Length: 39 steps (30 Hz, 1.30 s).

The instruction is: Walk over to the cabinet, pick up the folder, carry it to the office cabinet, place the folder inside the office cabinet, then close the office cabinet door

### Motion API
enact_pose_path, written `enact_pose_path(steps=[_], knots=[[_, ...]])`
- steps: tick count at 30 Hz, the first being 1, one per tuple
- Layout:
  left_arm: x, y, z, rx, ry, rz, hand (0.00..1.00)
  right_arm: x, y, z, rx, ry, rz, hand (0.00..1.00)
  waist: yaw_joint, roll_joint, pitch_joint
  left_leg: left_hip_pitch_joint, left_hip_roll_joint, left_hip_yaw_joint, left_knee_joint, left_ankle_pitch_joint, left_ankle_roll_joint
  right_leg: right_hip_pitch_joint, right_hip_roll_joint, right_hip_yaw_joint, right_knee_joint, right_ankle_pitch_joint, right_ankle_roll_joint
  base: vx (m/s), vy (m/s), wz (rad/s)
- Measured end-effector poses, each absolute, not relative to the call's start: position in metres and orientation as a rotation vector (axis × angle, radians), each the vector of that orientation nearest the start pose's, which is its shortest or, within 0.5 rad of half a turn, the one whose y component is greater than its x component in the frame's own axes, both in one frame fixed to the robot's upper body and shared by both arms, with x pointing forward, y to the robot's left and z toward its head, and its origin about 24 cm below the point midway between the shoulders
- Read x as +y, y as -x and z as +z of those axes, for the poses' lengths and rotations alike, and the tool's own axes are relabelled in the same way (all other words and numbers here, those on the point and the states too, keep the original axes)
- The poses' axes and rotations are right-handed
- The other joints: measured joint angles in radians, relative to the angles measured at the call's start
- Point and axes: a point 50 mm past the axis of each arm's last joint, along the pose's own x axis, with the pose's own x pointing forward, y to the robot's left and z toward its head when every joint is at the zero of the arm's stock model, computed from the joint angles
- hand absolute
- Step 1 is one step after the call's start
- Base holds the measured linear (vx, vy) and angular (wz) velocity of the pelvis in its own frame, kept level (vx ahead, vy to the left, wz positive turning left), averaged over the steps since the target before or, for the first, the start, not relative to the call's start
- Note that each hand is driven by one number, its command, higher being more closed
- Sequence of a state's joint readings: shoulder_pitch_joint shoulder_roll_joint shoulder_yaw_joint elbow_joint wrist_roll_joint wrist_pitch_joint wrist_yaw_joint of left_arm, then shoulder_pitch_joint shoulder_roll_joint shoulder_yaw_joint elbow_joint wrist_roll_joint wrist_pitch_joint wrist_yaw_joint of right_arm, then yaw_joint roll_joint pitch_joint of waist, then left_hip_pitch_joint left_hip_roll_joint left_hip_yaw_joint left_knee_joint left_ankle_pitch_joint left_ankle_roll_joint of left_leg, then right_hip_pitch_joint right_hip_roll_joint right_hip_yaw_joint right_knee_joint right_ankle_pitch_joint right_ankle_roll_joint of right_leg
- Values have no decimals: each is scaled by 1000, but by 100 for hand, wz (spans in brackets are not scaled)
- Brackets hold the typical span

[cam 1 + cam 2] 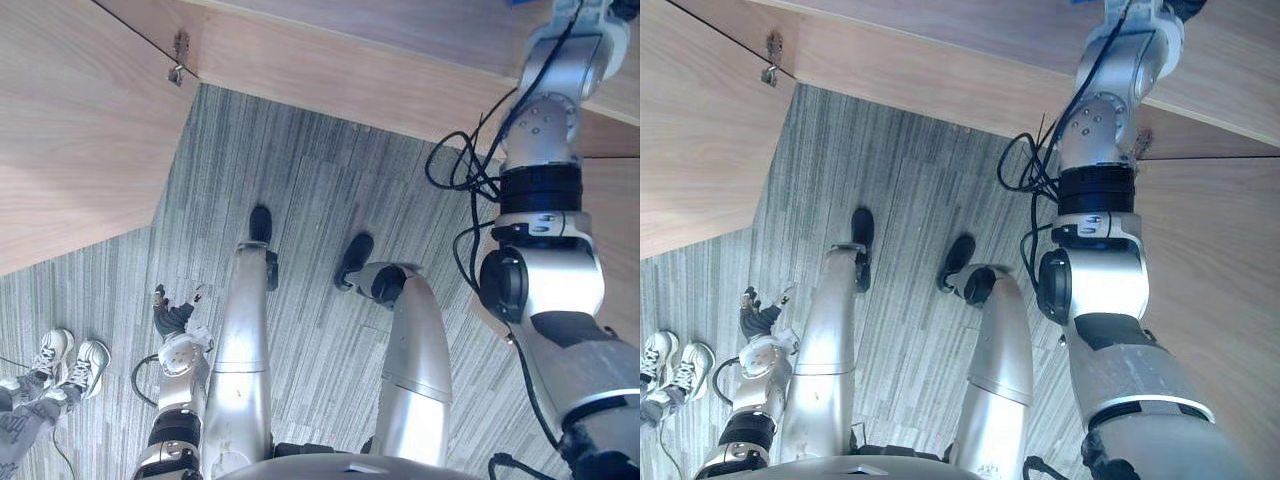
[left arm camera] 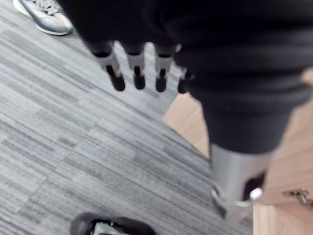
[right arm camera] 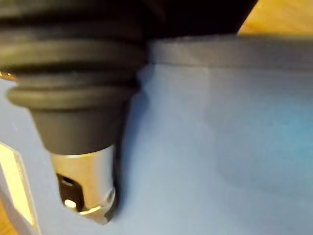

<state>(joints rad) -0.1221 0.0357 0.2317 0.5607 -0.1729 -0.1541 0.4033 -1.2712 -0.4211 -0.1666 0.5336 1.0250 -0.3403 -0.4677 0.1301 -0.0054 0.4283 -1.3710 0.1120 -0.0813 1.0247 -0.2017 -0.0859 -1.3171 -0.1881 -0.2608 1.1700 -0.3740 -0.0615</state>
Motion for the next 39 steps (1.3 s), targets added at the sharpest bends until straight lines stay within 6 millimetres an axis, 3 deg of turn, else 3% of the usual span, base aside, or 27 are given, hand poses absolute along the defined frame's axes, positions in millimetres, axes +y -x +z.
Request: enact_pose_path(steps=[13,25,30,33,39], knots=[[214,-247,-25,206,157,580,0,-244,-351,384,-871,-1092,-234,0,6,0,0,-2,-17,-4,-29,17,-3,-1,-14,-6,-15,1,-1,0,15,4],[211,-246,-21,188,153,566,0,-248,-359,375,-839,-1064,-254,0,-1,0,1,18,-12,-1,-34,17,-2,24,-10,-6,-36,9,0,-1,14,-1],[212,-246,-20,184,150,564,0,-241,-363,374,-808,-1023,-234,0,-5,-1,2,27,3,5,-34,15,0,32,3,-2,-54,19,8,-11,33,-12],[213,-247,-18,171,149,558,0,-239,-365,370,-778,-930,-234,0,-15,-1,2,35,8,6,-35,15,1,43,11,-2,-61,22,11,-12,27,-5],[221,-248,-16,166,120,549,0,-240,-366,370,-756,-487,-239,0,-32,-12,8,69,28,19,-58,14,3,75,30,1,-105,46,13,0,26,-11]])
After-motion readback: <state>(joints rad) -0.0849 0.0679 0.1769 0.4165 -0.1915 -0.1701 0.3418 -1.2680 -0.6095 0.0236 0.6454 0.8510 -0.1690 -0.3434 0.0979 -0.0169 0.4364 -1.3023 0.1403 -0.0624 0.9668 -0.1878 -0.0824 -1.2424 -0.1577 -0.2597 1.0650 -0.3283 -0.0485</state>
